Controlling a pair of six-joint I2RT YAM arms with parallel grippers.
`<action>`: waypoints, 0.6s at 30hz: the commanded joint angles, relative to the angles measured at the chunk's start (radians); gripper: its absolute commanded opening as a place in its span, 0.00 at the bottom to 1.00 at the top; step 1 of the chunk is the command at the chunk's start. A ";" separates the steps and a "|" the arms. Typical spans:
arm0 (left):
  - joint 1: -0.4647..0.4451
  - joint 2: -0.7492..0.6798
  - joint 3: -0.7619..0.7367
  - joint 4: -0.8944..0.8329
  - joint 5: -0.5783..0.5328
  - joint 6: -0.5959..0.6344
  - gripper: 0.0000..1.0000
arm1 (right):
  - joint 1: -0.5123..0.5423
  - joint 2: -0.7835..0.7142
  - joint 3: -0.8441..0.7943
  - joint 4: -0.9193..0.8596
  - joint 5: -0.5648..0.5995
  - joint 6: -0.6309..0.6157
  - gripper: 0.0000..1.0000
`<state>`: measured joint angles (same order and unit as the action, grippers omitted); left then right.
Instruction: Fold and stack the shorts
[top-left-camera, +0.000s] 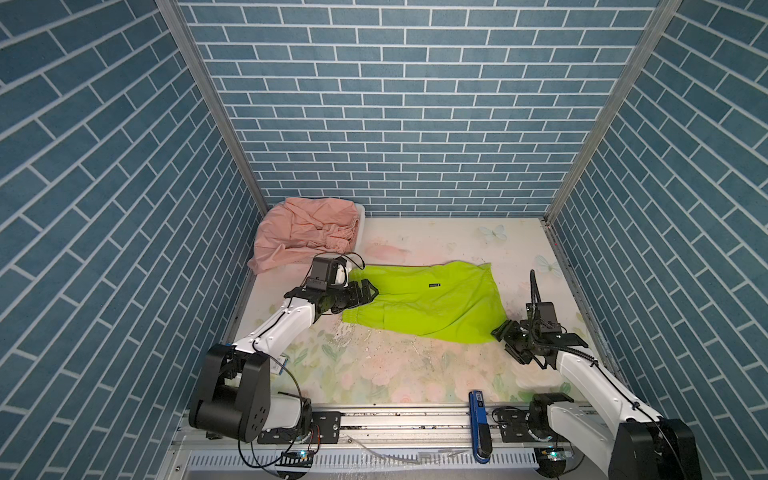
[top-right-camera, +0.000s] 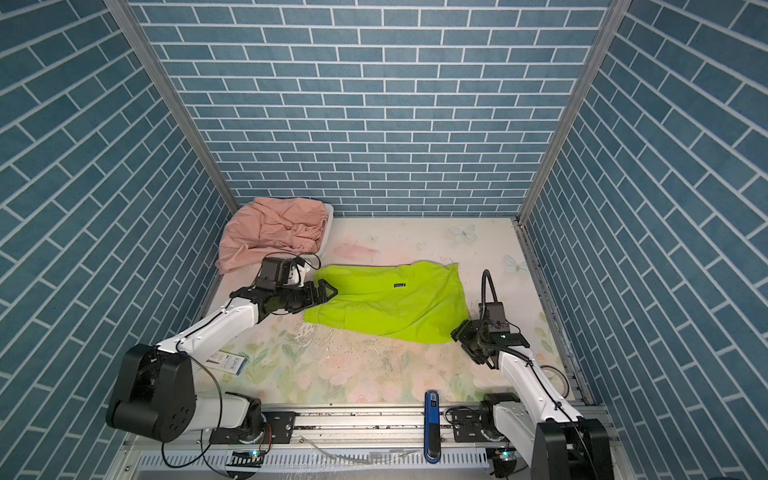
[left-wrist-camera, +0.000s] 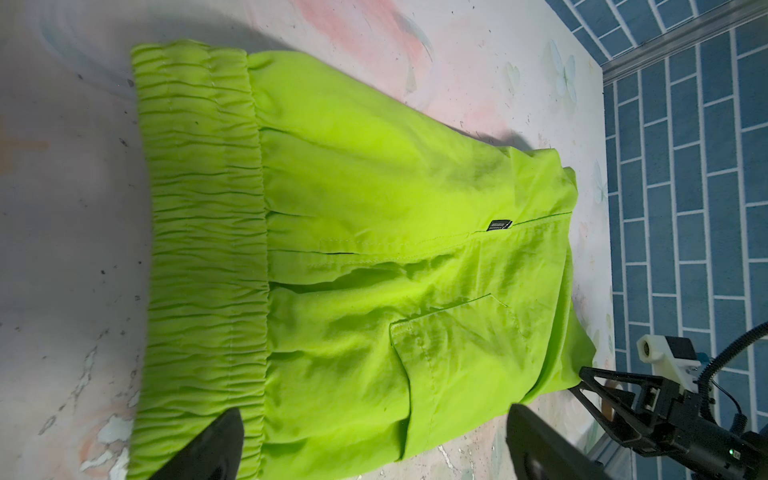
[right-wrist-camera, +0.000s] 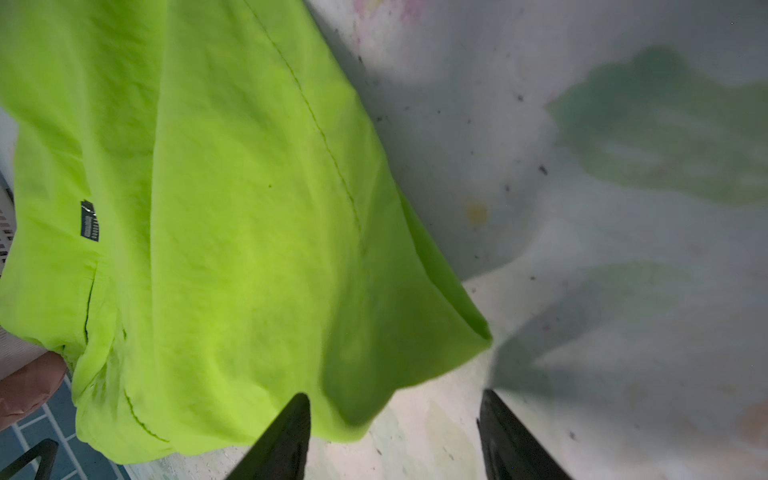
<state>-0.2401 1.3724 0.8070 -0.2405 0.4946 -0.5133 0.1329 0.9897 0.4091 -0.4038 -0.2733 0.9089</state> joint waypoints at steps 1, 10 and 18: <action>-0.004 0.012 -0.006 0.017 0.002 0.001 1.00 | 0.005 0.016 -0.017 0.063 0.047 0.039 0.65; -0.004 -0.029 0.009 -0.048 -0.019 0.010 1.00 | -0.008 0.113 0.003 0.165 0.109 -0.048 0.31; -0.004 -0.114 0.063 -0.180 -0.097 0.041 1.00 | -0.084 0.159 0.093 0.107 0.145 -0.169 0.00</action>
<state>-0.2401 1.2919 0.8318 -0.3508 0.4366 -0.4995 0.0696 1.1374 0.4549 -0.2817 -0.1791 0.8024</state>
